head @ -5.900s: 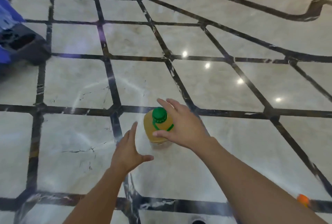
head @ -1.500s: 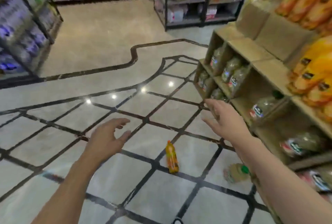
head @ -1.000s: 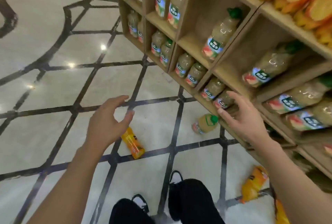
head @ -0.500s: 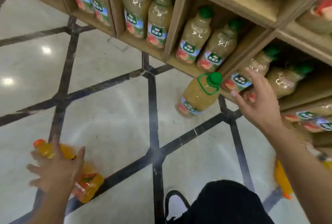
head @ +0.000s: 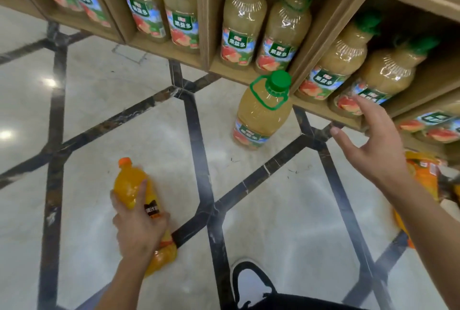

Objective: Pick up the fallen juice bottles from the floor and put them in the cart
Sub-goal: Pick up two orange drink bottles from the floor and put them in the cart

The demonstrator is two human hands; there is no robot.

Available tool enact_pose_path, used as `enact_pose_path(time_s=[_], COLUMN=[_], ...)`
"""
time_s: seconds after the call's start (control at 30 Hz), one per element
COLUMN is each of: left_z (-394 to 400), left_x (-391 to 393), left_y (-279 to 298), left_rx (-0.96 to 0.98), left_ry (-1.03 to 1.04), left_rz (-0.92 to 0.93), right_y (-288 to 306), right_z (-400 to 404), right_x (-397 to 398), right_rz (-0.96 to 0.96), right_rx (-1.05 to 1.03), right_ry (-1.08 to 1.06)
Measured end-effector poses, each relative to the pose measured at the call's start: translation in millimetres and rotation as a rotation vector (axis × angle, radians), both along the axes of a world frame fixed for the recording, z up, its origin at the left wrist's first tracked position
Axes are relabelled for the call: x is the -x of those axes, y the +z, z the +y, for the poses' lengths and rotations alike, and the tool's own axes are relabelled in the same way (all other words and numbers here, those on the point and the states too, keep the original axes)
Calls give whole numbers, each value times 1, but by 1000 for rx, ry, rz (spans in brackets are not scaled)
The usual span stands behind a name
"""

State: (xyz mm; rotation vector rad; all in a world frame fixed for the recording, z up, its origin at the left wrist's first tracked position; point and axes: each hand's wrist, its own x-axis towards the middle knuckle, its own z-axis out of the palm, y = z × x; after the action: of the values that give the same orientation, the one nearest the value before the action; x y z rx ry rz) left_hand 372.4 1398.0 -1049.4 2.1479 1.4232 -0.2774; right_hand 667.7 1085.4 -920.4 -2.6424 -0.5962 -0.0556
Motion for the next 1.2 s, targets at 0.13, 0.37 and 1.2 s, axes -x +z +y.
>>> enact_pose_path(time_s=[0.13, 0.37, 1.2], left_z=[-46, -114, -330], left_x=[-59, -104, -263], left_y=[23, 56, -8], left_rx=[1, 69, 298], left_ry=[-245, -402, -1029], left_rz=[-128, -317, -425], right_y=[11, 18, -169], right_z=[-20, -81, -279], right_x=[11, 32, -49], right_rz=[-1, -16, 436], right_rx=[-18, -39, 278], right_ry=[-40, -189, -768])
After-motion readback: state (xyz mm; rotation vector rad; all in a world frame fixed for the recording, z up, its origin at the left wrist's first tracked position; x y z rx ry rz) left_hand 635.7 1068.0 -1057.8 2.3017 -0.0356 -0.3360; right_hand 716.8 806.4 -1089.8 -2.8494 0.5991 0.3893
